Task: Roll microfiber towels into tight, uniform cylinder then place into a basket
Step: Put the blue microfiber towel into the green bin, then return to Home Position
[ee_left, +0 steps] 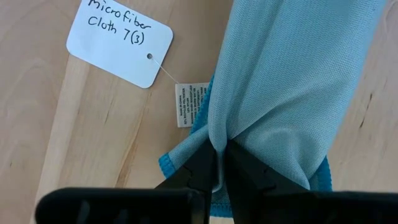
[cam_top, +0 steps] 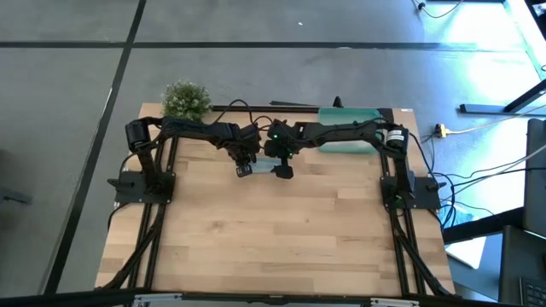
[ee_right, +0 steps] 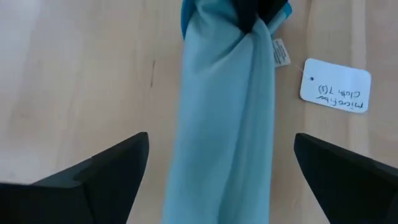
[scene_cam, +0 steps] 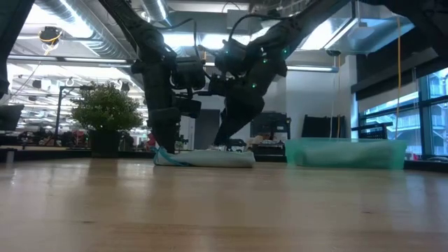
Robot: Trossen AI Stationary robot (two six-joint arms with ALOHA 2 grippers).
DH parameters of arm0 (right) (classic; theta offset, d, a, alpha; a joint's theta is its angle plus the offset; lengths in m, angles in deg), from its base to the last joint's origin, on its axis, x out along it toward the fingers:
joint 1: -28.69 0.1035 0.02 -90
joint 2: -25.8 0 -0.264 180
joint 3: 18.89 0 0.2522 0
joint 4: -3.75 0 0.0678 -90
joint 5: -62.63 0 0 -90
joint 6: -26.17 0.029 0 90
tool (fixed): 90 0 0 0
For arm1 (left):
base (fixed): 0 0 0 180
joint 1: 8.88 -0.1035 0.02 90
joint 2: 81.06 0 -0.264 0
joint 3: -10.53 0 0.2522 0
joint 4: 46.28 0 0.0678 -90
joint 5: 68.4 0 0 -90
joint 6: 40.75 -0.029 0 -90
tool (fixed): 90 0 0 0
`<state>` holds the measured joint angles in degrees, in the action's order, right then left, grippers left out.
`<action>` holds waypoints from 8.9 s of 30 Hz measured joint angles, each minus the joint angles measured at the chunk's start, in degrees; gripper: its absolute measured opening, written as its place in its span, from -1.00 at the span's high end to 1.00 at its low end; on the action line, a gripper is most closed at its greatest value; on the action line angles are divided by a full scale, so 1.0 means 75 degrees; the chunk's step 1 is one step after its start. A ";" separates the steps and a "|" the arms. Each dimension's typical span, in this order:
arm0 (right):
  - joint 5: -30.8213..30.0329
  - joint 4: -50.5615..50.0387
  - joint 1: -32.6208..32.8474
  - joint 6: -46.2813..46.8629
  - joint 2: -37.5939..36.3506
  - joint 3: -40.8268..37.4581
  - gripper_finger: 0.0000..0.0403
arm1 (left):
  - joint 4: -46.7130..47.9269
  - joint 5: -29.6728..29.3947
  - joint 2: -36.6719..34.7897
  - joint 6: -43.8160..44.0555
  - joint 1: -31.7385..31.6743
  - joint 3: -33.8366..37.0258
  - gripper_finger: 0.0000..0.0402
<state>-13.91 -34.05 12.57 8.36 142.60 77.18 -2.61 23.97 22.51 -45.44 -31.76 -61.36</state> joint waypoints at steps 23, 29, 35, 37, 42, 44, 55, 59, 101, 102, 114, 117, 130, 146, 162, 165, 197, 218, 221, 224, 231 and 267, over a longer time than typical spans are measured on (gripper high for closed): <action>0.0074 0.1055 -0.0070 -0.0063 0.1075 0.0021 -0.98 | -0.0005 0.0092 0.0000 0.0006 -0.0064 0.0000 0.84; 0.0113 0.1097 -0.0073 -0.0192 0.1181 0.0029 -0.98 | -0.0023 0.0087 0.0000 0.0006 -0.0064 0.0003 0.84; 0.0134 0.1096 -0.0051 -0.0123 0.1196 0.0023 -0.98 | -0.0029 0.0075 0.0000 0.0006 -0.0064 0.0003 0.84; 0.0128 0.1115 -0.0020 -0.0251 0.1200 0.0019 -0.98 | -0.0032 0.0058 0.0000 0.0003 -0.0064 0.0003 0.84; 0.0198 0.1151 -0.0026 -0.0374 0.1200 0.0015 -0.96 | -0.0038 0.0044 0.0000 0.0006 -0.0064 0.0003 0.84; 0.0230 0.1148 -0.0031 -0.0320 0.1201 0.0012 -0.89 | -0.0099 0.0007 0.0000 0.0009 -0.0064 0.0006 0.84; 0.0167 0.1096 -0.0032 -0.0258 0.1203 0.0012 -0.08 | -0.0149 -0.0037 0.0006 0.0035 -0.0070 0.0000 0.84; 0.0199 0.1090 -0.0029 -0.0235 0.1201 0.0012 0.28 | -0.0153 -0.0018 0.0006 0.0035 -0.0070 0.0000 0.84; 0.0428 0.1046 -0.0017 -0.0069 0.1203 0.0003 0.76 | -0.0891 -0.0210 0.0001 0.0332 -0.0082 -0.0006 0.57; 0.0425 0.1046 -0.0017 -0.0069 0.1203 0.0003 0.76 | -0.0783 -0.0193 -0.0058 0.0440 -0.0087 -0.0002 0.58; 0.0437 0.1009 -0.0020 -0.0063 0.1200 0.0004 0.76 | -0.0405 0.0445 -0.1495 0.0898 -0.0398 0.0015 0.59; 0.0432 0.1004 -0.0039 -0.0063 0.1202 0.0006 0.76 | -0.0318 0.0416 -0.1945 0.0963 -0.0408 0.0009 0.59; 0.0296 0.0538 -0.0308 -0.0279 0.0832 0.0519 0.76 | 0.1070 -0.0392 -0.4457 0.1365 -0.0341 0.0006 0.61; -0.0330 -0.0933 -0.1306 -0.1284 -0.1260 0.0554 0.76 | 0.1619 -0.0850 -0.5772 0.1612 -0.0338 -0.0003 0.61; -0.1252 -0.1668 -0.3202 -0.1994 -0.4060 -0.1696 0.76 | 0.1612 -0.0849 -0.5770 0.1612 -0.0338 -0.0003 0.61; -0.1443 -0.1658 -0.3672 -0.2059 -0.4670 -0.2475 0.76 | 0.1609 -0.0848 -0.5770 0.1612 -0.0338 -0.0003 0.61; -0.1519 -0.1309 -0.5444 -0.4311 -0.3441 -0.4138 0.72 | 0.1317 -0.0758 -0.5770 0.1626 -0.0339 -0.0003 0.61; -0.1646 -0.0773 -0.5444 -0.3825 -0.3378 -0.4135 0.14 | 0.1320 -0.0758 -0.5770 0.1630 -0.0338 -0.0003 0.61; -0.1653 -0.0600 -0.5423 -0.3677 -0.3378 -0.4132 -0.01 | 0.1320 -0.0758 -0.5770 0.1632 -0.0340 -0.0003 0.61; -0.1664 -0.0595 -0.5423 -0.3662 -0.3378 -0.4132 -0.12 | 0.1323 -0.0758 -0.5770 0.1632 -0.0341 -0.0003 0.61; -0.2546 -0.0880 -0.5295 -0.3075 -0.3381 -0.3848 -0.19 | 0.1323 -0.0755 -0.5770 0.1632 -0.0338 -0.0003 0.61; -0.0636 -0.4092 -0.1836 0.0295 -0.4552 0.0798 0.96 | 0.1681 -0.0216 -0.7362 0.1143 -0.0338 -0.0009 0.99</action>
<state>-18.68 -64.73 -1.20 10.57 108.46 83.16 10.00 22.36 -32.70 -36.87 -34.29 -61.42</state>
